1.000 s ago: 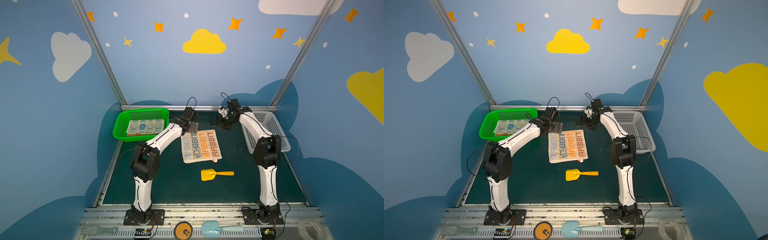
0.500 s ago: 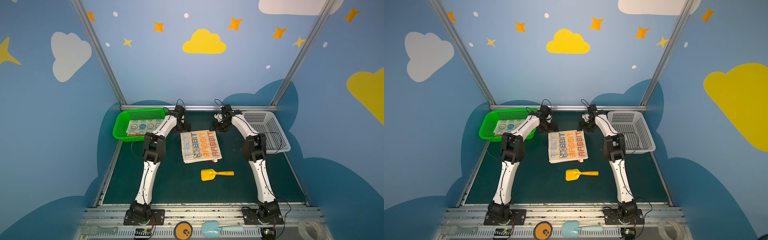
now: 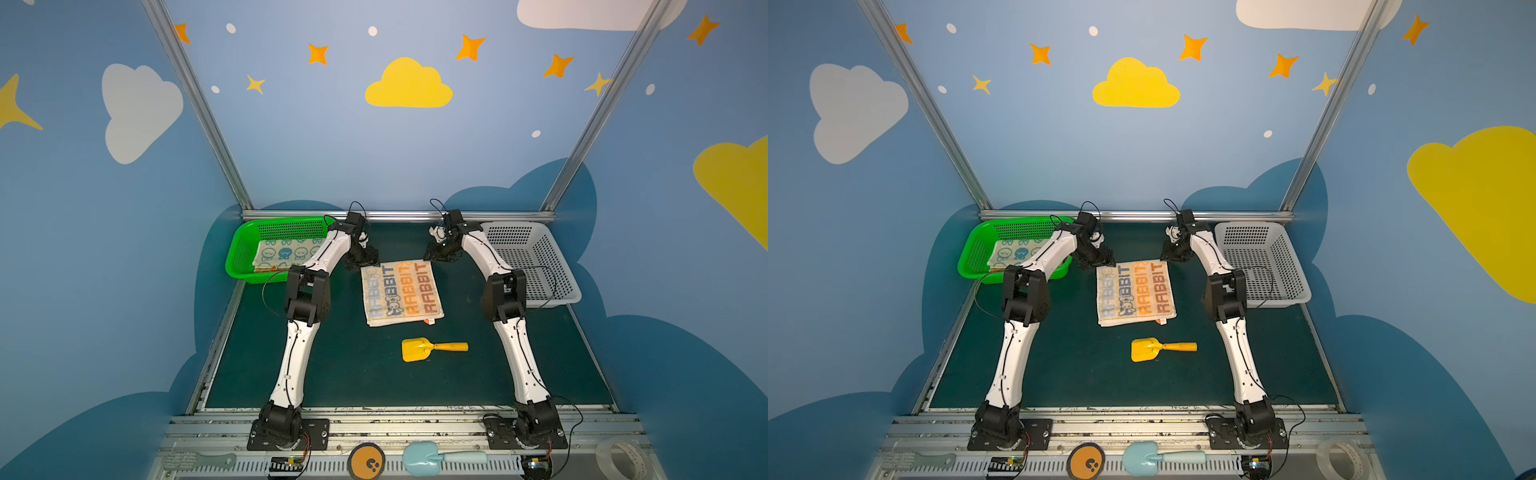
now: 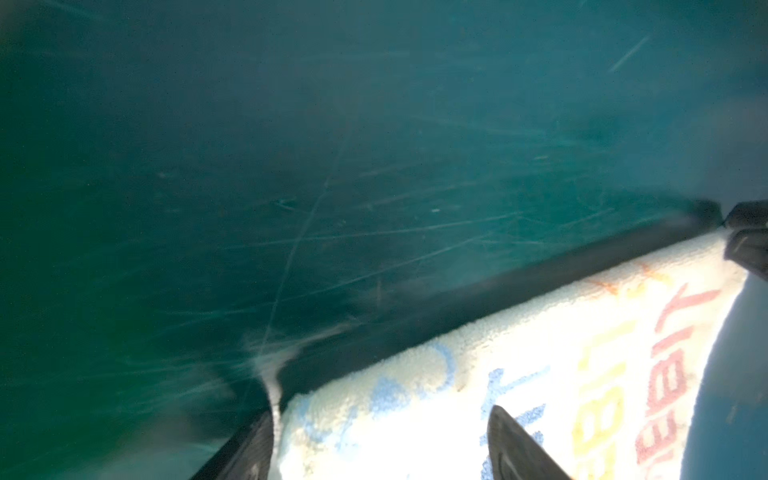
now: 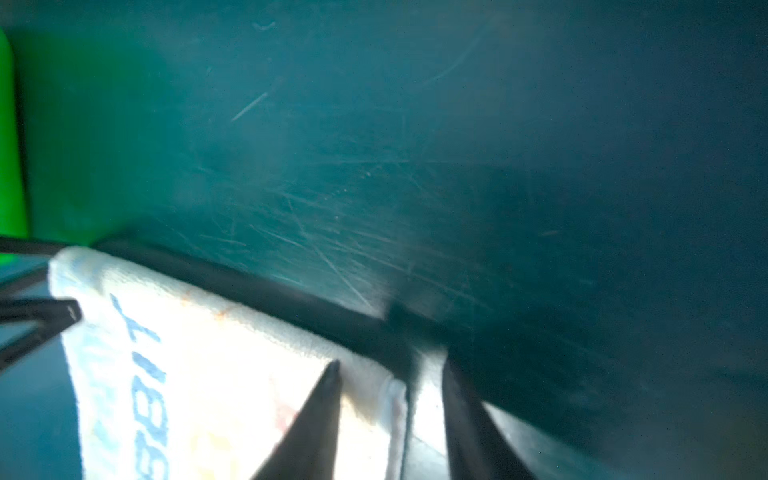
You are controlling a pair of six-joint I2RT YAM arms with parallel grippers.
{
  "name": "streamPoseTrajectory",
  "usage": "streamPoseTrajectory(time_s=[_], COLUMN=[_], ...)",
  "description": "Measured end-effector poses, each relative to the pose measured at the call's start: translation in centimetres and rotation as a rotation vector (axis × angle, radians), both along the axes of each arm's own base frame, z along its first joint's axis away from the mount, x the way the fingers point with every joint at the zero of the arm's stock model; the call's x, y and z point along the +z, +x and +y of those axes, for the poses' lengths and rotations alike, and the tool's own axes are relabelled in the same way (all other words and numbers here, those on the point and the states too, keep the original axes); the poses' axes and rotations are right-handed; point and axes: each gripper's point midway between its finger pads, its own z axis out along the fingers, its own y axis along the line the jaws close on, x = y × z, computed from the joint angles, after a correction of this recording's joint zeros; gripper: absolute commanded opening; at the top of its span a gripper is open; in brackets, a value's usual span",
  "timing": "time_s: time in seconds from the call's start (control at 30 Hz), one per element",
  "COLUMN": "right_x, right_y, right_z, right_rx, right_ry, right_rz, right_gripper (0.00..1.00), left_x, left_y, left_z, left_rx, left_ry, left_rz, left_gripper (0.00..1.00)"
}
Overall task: Fold and stack the towels
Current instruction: 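Move both grippers to the towel's far edge and grasp it, then roll the far edge toward the robot with both grippers, folding the towel again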
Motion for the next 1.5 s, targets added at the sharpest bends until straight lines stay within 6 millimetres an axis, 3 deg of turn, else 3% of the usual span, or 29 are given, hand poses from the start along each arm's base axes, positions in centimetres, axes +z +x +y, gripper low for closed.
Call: streamPoseTrajectory(time_s=[0.17,0.3,0.37,0.5,0.67,0.8,1.03,1.2,1.33,1.5], right_x=[-0.4,-0.5,-0.5,-0.4,-0.1,1.3,7.2,9.7,9.7,7.6], right_y=[-0.2,-0.3,-0.3,-0.4,-0.4,-0.9,-3.3,-6.1,-8.5,-12.6], right_z=[0.3,0.6,0.7,0.8,0.6,-0.1,-0.7,-1.5,-2.2,-2.8], right_rx=[0.005,0.007,0.003,-0.003,-0.020,-0.032,-0.028,-0.030,-0.049,-0.070], right_ry=[0.005,0.016,0.021,0.034,0.076,0.111,0.162,0.161,0.141,0.079], right_rz=[0.008,0.016,0.020,0.029,0.050,0.065,0.036,0.039,0.084,0.184], right_gripper=[0.10,0.00,0.00,0.00,0.00,0.00,0.00,0.00,0.00,0.00], left_x=[-0.3,-0.6,-0.8,-1.1,-0.8,-0.1,5.0,8.0,7.8,5.4], left_y=[0.0,0.0,0.0,-0.1,0.3,0.5,-1.7,-4.4,-6.8,-10.1], left_z=[0.3,0.4,0.4,0.7,1.2,1.2,0.8,0.3,-0.2,-0.6], left_rx=[0.000,-0.006,-0.007,-0.017,-0.025,-0.036,-0.065,-0.081,-0.100,-0.118], left_ry=[0.008,0.011,0.013,0.031,0.061,0.064,0.042,0.019,0.015,0.026], left_rz=[0.003,0.006,0.009,0.010,-0.008,-0.031,-0.139,-0.236,-0.266,-0.249], left_gripper=[0.58,0.33,0.17,0.04,0.03,0.03,0.03,0.03,0.03,0.03])
